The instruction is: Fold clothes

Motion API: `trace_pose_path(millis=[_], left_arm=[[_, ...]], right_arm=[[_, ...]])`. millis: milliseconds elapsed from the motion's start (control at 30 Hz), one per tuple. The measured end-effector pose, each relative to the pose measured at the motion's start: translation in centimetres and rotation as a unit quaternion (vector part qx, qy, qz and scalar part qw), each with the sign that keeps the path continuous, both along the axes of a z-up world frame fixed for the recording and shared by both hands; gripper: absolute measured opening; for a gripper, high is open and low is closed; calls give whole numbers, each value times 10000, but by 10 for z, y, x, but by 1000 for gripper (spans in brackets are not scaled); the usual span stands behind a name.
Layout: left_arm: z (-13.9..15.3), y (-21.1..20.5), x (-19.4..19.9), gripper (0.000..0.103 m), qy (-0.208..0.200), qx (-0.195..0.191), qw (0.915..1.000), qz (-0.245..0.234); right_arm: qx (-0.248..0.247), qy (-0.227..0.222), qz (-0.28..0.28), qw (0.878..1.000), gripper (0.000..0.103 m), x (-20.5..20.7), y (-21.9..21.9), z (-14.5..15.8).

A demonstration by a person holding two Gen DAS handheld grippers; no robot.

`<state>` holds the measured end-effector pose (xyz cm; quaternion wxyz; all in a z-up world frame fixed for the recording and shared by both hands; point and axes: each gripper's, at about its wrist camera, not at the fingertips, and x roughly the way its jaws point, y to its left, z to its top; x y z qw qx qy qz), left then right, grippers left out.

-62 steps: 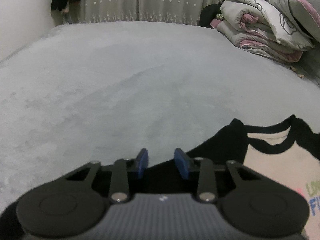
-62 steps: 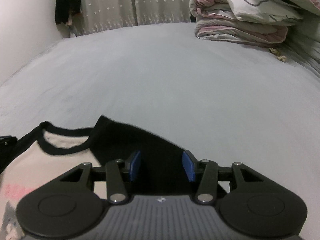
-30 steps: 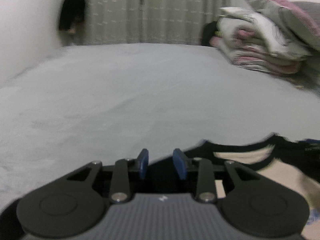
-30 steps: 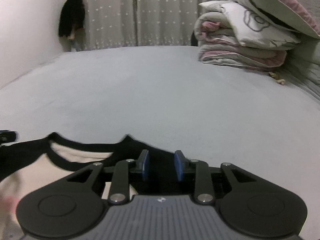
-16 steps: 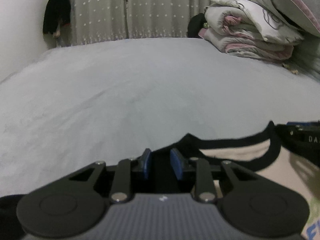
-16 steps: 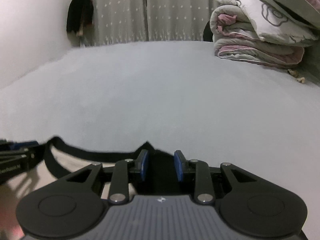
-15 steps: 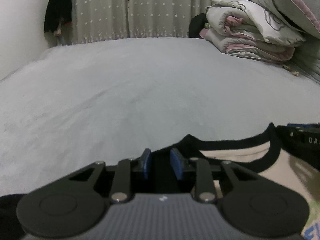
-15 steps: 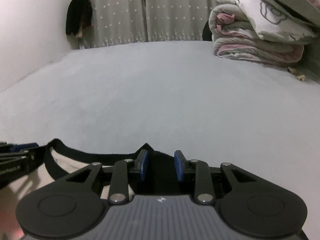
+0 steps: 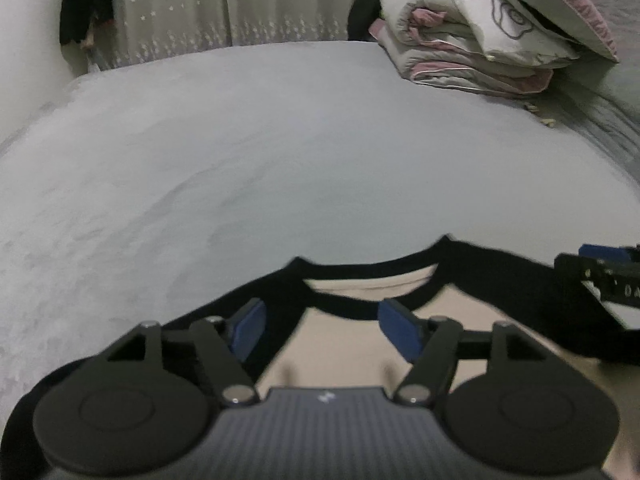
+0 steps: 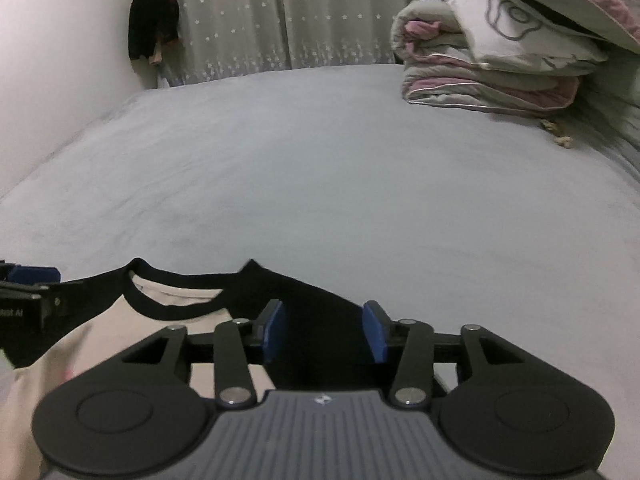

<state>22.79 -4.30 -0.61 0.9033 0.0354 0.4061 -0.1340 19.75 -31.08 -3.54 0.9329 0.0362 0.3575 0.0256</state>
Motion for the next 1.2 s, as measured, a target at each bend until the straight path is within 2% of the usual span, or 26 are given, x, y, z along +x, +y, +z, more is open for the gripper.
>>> trace_pose_path(millis=[100, 167, 300, 533, 667, 800, 933, 1067, 1200], left_arm=[[14, -20, -5, 69, 95, -269, 9996, -56], [13, -32, -5, 69, 110, -516, 9986, -84], [-5, -60, -6, 68, 63, -769, 9970, -57], [-55, -106, -5, 64, -277, -1117, 9932, -163], [-81, -129, 3, 63, -383, -935, 9948, -151], [-95, -137, -5, 65, -733, -794, 9940, -144], [-97, -127, -7, 67, -754, -1099, 9910, -116], [-98, -116, -5, 75, -668, -1495, 9863, -204], [-99, -110, -3, 76, -628, -1645, 9841, -217]], right_arm=[[82, 73, 15, 9999, 52, -17, -26, 14], [131, 108, 39, 9998, 53, -23, -45, 20], [202, 159, -21, 9997, 54, -43, -79, 22], [539, 466, -249, 9971, 54, -67, -132, -5], [731, 483, -495, 9949, 54, -87, -160, -13], [985, 504, -613, 9920, 54, -108, -182, -17], [1416, 526, -452, 9875, 53, -125, -188, -21], [1634, 416, -327, 9851, 23, -138, -178, -22], [1731, 465, -110, 9838, 15, -147, -160, -25]])
